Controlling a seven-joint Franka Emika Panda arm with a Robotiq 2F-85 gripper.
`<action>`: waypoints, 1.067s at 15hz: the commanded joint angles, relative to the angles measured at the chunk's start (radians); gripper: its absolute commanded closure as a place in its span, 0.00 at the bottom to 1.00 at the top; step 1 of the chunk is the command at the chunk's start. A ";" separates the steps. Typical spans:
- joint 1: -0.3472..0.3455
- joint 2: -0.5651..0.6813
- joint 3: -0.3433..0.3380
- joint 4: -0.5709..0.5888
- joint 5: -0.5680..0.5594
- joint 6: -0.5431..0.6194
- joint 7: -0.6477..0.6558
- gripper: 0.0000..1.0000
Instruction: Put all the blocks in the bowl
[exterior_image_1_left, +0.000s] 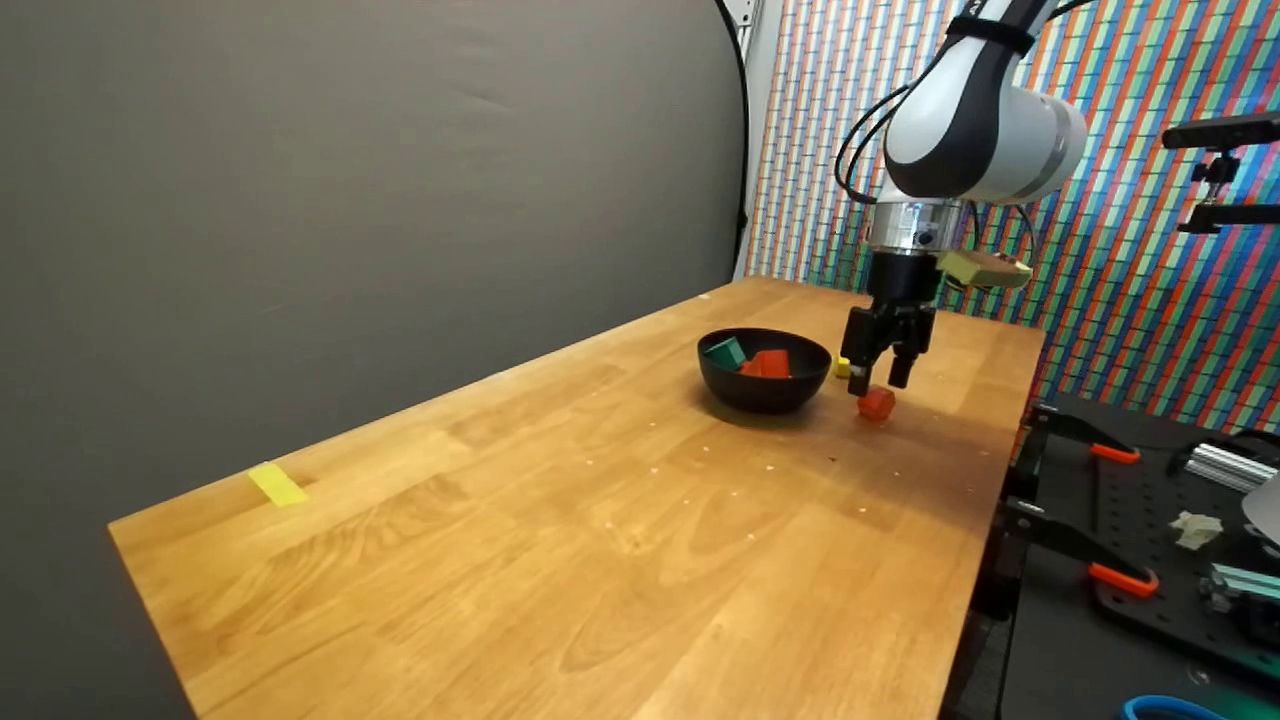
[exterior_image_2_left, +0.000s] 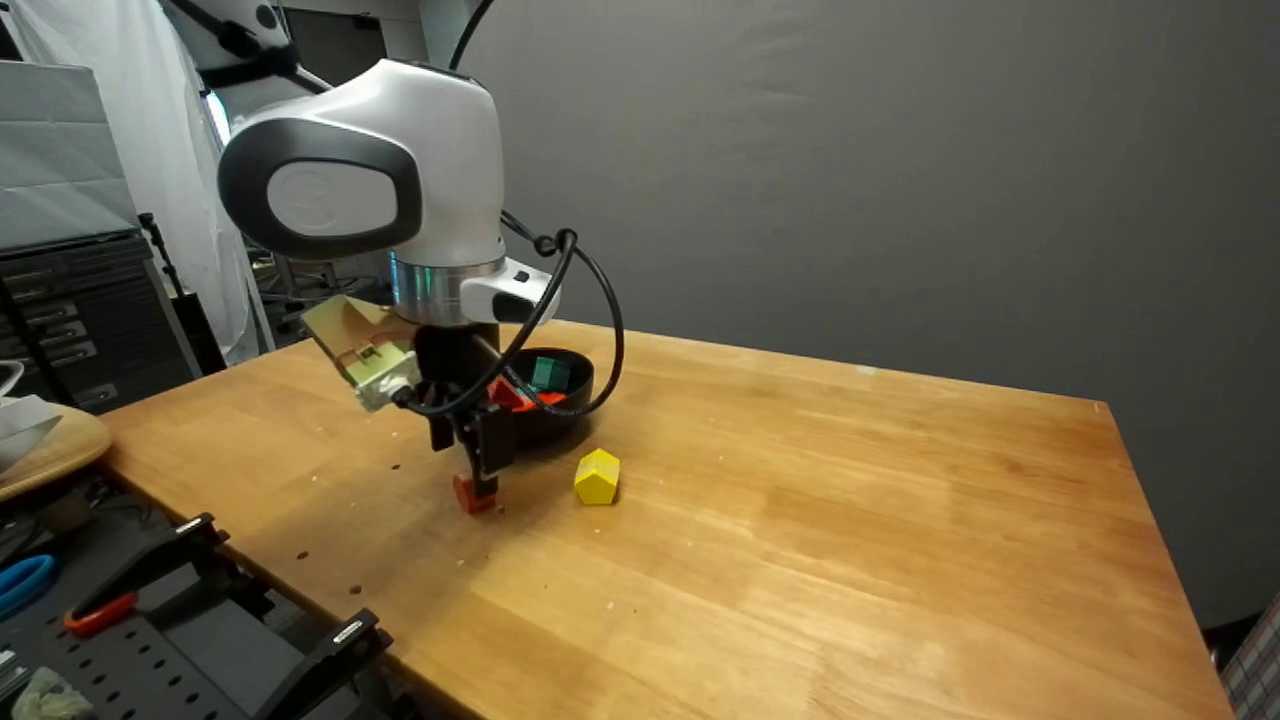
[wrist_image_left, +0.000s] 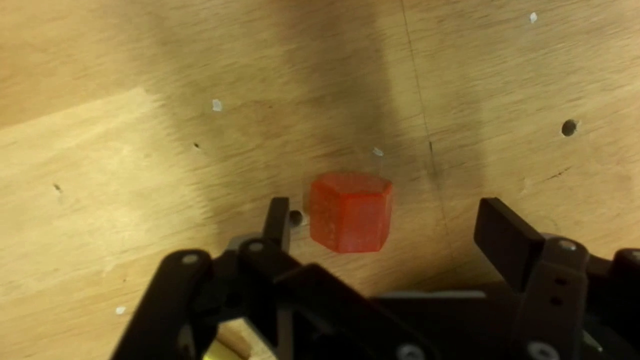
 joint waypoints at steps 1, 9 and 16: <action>-0.001 0.051 0.007 0.014 0.010 0.072 -0.010 0.31; 0.085 0.028 -0.049 -0.038 -0.082 0.213 0.050 0.78; 0.436 -0.097 -0.508 -0.061 -0.650 0.380 0.288 0.79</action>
